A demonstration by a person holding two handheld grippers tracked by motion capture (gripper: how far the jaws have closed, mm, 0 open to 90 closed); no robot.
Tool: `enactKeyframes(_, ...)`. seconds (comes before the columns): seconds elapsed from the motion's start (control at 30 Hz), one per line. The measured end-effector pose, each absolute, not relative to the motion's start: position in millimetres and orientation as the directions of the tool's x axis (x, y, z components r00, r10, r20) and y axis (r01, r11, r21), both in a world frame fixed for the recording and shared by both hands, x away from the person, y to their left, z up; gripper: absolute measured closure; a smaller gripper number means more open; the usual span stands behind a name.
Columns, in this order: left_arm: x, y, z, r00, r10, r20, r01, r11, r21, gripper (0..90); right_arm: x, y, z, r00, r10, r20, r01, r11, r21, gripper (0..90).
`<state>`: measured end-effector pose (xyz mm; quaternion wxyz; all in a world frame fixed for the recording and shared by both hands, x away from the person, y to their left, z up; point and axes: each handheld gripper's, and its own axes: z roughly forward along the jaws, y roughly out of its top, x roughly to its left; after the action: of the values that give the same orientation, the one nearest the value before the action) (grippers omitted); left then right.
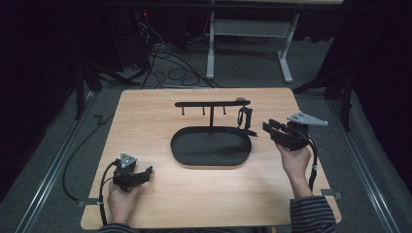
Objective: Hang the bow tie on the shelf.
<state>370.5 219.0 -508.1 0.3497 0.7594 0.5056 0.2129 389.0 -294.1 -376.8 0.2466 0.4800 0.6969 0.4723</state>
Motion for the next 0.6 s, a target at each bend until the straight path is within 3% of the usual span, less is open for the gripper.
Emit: enactKeyframes(0.6,370,219,-508,0.399,0.917,-0.026,0.619,-0.248,0.745,29.5,365,-305,-380,-0.431,0.894,0.123,0.426,0.082,0.901,65.5)
